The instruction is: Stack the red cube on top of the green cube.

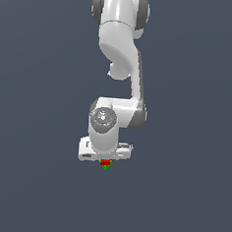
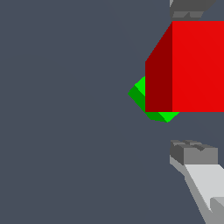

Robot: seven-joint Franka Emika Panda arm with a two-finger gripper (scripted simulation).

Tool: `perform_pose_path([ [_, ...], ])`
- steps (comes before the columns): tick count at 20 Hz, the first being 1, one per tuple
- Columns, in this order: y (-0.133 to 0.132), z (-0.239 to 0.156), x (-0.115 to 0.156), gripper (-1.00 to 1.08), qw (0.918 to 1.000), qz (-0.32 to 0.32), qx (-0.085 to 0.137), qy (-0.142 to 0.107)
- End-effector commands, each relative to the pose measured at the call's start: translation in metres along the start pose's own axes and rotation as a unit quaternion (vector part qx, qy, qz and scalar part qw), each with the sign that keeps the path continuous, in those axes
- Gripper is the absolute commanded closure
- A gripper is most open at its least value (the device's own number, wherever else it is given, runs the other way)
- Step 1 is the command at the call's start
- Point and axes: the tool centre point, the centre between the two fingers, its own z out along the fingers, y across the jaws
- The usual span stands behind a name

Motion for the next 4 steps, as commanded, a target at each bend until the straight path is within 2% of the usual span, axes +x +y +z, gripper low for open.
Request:
perform_pose_path([
  [1, 0.0000, 0.0000, 0.0001, -0.92, 1.0000, 0.000, 0.000, 0.000],
  [4, 0.0000, 0.0000, 0.0001, -0.92, 1.0000, 0.000, 0.000, 0.000],
])
